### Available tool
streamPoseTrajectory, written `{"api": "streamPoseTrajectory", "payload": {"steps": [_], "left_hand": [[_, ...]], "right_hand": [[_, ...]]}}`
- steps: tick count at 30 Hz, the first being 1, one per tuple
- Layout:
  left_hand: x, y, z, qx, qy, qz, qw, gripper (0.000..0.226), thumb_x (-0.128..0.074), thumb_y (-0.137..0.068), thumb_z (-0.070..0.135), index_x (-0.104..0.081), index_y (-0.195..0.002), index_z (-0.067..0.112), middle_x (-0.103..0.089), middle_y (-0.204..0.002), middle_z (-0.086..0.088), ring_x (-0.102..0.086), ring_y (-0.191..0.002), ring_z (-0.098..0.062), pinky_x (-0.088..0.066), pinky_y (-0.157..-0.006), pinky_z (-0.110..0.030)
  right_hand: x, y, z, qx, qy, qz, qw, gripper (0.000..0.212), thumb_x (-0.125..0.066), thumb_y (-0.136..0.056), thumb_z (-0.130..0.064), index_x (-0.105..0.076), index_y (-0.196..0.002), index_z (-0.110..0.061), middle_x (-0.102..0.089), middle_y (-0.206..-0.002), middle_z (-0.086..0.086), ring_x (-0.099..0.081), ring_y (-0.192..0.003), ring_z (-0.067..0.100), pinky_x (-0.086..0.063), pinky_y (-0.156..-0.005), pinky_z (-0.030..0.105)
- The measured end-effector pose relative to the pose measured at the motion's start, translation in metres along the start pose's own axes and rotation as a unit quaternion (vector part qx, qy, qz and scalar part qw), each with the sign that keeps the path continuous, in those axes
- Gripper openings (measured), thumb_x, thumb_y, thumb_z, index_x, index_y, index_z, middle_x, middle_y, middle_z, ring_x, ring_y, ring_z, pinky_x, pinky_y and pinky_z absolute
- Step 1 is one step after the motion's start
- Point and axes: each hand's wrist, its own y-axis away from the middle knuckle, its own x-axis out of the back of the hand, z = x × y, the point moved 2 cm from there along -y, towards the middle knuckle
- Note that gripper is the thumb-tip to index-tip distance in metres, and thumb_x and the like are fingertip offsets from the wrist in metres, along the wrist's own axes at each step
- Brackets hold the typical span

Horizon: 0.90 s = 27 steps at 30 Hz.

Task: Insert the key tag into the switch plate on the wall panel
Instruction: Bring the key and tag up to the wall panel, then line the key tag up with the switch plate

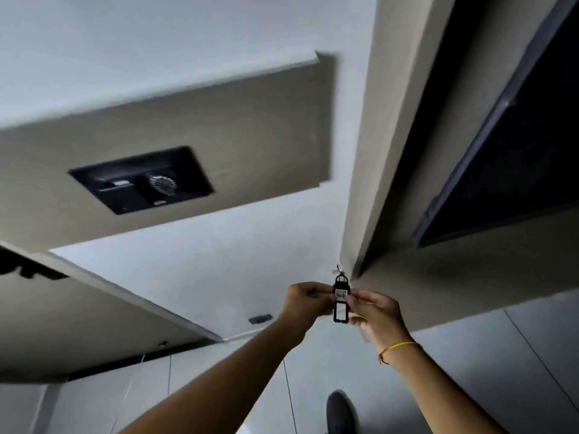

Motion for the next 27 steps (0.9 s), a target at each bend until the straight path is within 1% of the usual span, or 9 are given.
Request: {"api": "streamPoseTrajectory", "payload": {"steps": [1,3,7,11,15,17,20,25,27], "left_hand": [[0.018,0.016,0.019,-0.021,0.007,0.006,1.0,0.016,-0.076,-0.087,-0.001,-0.075,-0.102,-0.007,-0.077,-0.101,-0.03,-0.073,-0.083,-0.026,-0.062,-0.071,-0.027],[0.052,0.047,0.058,-0.062,0.011,0.022,0.998,0.009,-0.074,-0.09,-0.001,-0.076,-0.098,-0.003,-0.079,-0.094,-0.021,-0.073,-0.082,-0.024,-0.06,-0.063,-0.022],[0.128,0.109,0.142,-0.178,0.02,0.039,0.983,0.012,-0.075,-0.087,-0.007,-0.077,-0.093,0.004,-0.079,-0.086,-0.013,-0.074,-0.078,-0.021,-0.062,-0.078,-0.031],[0.197,0.16,0.225,-0.26,0.008,0.07,0.963,0.014,-0.076,-0.085,-0.008,-0.076,-0.098,-0.003,-0.078,-0.085,-0.013,-0.075,-0.073,-0.018,-0.063,-0.073,-0.028],[0.253,0.2,0.288,-0.315,0.012,0.082,0.945,0.011,-0.075,-0.088,-0.005,-0.079,-0.093,0.003,-0.079,-0.085,-0.01,-0.075,-0.072,-0.017,-0.064,-0.074,-0.028],[0.273,0.213,0.311,-0.338,0.007,0.083,0.937,0.011,-0.073,-0.089,-0.005,-0.079,-0.091,0.004,-0.079,-0.082,-0.008,-0.075,-0.07,-0.017,-0.065,-0.075,-0.029],[0.296,0.222,0.336,-0.354,-0.006,0.073,0.932,0.01,-0.073,-0.091,-0.002,-0.078,-0.099,-0.003,-0.079,-0.087,-0.013,-0.075,-0.075,-0.019,-0.064,-0.078,-0.029],[0.313,0.214,0.349,-0.345,-0.015,0.077,0.935,0.02,-0.075,-0.091,0.003,-0.076,-0.106,-0.01,-0.076,-0.094,-0.022,-0.073,-0.081,-0.024,-0.062,-0.075,-0.027],[0.315,0.206,0.347,-0.338,-0.018,0.085,0.937,0.021,-0.076,-0.09,0.004,-0.077,-0.106,-0.009,-0.075,-0.096,-0.024,-0.072,-0.088,-0.028,-0.063,-0.076,-0.027]], "right_hand": [[-0.02,0.009,-0.015,0.018,0.004,-0.03,0.999,0.017,-0.072,-0.088,-0.002,-0.075,-0.104,0.0,-0.078,-0.1,0.024,-0.072,-0.086,0.036,-0.06,-0.072,0.044],[-0.061,0.029,-0.05,0.057,0.019,-0.084,0.995,0.015,-0.069,-0.09,0.0,-0.075,-0.104,-0.001,-0.079,-0.097,0.02,-0.073,-0.083,0.032,-0.058,-0.065,0.039],[-0.149,0.074,-0.132,0.166,0.052,-0.158,0.972,0.016,-0.071,-0.088,0.002,-0.076,-0.103,0.004,-0.078,-0.091,0.019,-0.074,-0.073,0.026,-0.058,-0.057,0.029],[-0.232,0.121,-0.213,0.27,0.073,-0.212,0.936,0.012,-0.074,-0.086,0.0,-0.08,-0.09,-0.01,-0.078,-0.078,0.003,-0.072,-0.069,0.013,-0.06,-0.06,0.026],[-0.304,0.155,-0.277,0.335,0.094,-0.239,0.907,0.013,-0.077,-0.084,0.0,-0.079,-0.096,-0.004,-0.077,-0.082,0.006,-0.071,-0.069,0.013,-0.062,-0.062,0.025],[-0.329,0.167,-0.3,0.357,0.101,-0.233,0.899,0.02,-0.08,-0.082,-0.002,-0.078,-0.102,0.001,-0.078,-0.089,0.012,-0.072,-0.074,0.018,-0.064,-0.064,0.026],[-0.356,0.179,-0.324,0.375,0.121,-0.234,0.889,0.024,-0.081,-0.081,-0.002,-0.077,-0.104,0.005,-0.078,-0.093,0.016,-0.072,-0.074,0.02,-0.064,-0.063,0.025],[-0.373,0.177,-0.336,0.369,0.15,-0.229,0.888,0.015,-0.082,-0.08,-0.001,-0.078,-0.094,0.0,-0.078,-0.099,0.027,-0.074,-0.065,0.023,-0.064,-0.06,0.026],[-0.374,0.173,-0.334,0.369,0.156,-0.224,0.889,0.014,-0.082,-0.079,0.0,-0.078,-0.093,0.001,-0.077,-0.102,0.028,-0.074,-0.068,0.026,-0.065,-0.062,0.026]]}}
